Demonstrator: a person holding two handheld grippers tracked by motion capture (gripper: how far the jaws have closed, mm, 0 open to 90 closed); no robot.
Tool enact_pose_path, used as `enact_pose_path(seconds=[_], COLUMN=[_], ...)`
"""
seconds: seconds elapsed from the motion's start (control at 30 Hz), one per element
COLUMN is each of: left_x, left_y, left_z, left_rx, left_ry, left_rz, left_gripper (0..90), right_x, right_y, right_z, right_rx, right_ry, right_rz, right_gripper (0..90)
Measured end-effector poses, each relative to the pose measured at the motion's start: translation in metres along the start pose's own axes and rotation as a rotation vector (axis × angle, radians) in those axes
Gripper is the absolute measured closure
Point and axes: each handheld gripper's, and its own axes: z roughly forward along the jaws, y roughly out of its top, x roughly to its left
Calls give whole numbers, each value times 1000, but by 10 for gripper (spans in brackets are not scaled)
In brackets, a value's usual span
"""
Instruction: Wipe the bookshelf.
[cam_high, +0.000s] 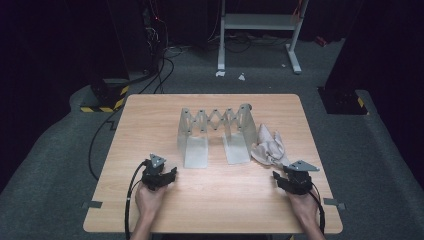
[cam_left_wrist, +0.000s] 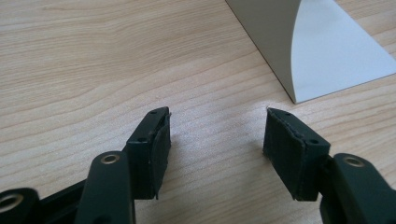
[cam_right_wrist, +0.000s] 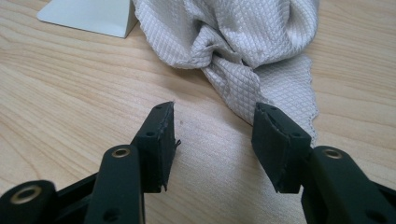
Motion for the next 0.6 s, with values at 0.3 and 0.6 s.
enact_pose_path(seconds=[0.3,0.6], left_x=[1,0], left_y=[0,-5], left_z=[2,2], left_rx=[-4,-31], left_ry=[4,14], left_rz=[-4,-22], left_gripper=[407,369], right_x=[-3,-4], right_y=[1,2], right_z=[2,3], right_rx=[22,27], right_ry=[-3,-21], right_rz=[13,17], right_gripper=[440,400])
